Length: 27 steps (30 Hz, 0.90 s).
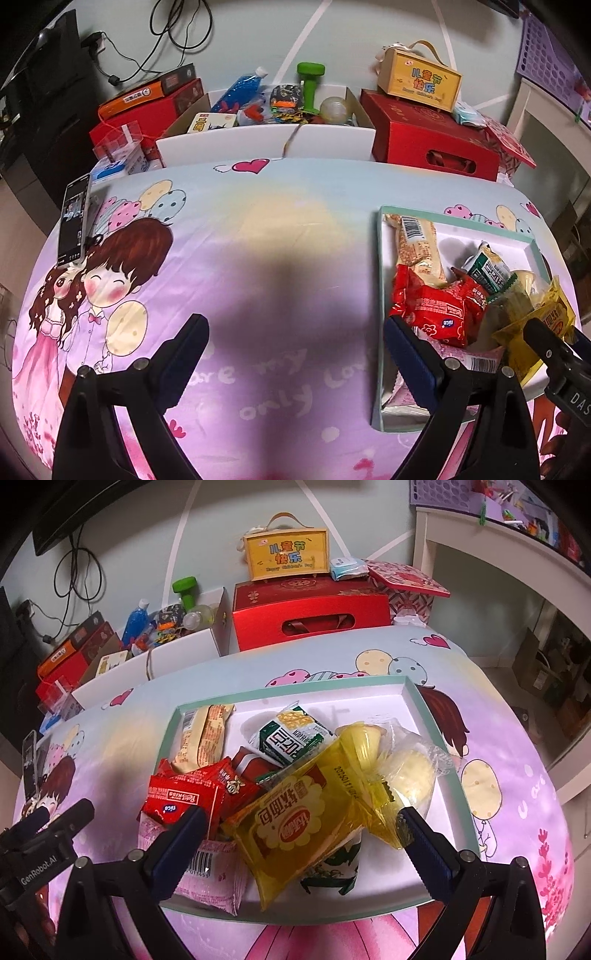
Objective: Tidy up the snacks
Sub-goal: 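Withdraw both open tools away from the filled tray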
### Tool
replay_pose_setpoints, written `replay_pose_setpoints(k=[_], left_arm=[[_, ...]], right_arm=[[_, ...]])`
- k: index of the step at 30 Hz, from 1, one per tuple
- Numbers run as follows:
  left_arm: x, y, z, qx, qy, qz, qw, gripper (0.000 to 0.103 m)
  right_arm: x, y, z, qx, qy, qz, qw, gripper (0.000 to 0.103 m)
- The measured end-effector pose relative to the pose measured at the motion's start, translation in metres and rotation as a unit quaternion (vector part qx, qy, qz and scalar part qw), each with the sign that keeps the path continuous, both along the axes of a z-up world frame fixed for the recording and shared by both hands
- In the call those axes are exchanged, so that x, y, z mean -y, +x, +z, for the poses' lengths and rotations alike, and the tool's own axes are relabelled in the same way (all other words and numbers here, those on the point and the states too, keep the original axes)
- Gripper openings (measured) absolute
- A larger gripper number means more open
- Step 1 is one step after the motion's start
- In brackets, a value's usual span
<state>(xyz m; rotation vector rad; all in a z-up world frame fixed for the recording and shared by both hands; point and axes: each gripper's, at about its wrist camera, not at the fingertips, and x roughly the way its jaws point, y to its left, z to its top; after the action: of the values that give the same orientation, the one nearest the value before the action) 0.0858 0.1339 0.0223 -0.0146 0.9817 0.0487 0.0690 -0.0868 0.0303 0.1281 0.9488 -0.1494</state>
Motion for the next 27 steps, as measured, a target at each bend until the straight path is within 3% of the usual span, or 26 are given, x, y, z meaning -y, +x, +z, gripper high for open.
replay_pose_setpoints(k=[27], left_arm=[[-0.036, -0.048, 0.004, -0.001, 0.035, 0.029, 0.9990, 0.095]], right_arm=[[-0.034, -0.035, -0.001, 0.015, -0.008, 0.026, 1.000, 0.103]])
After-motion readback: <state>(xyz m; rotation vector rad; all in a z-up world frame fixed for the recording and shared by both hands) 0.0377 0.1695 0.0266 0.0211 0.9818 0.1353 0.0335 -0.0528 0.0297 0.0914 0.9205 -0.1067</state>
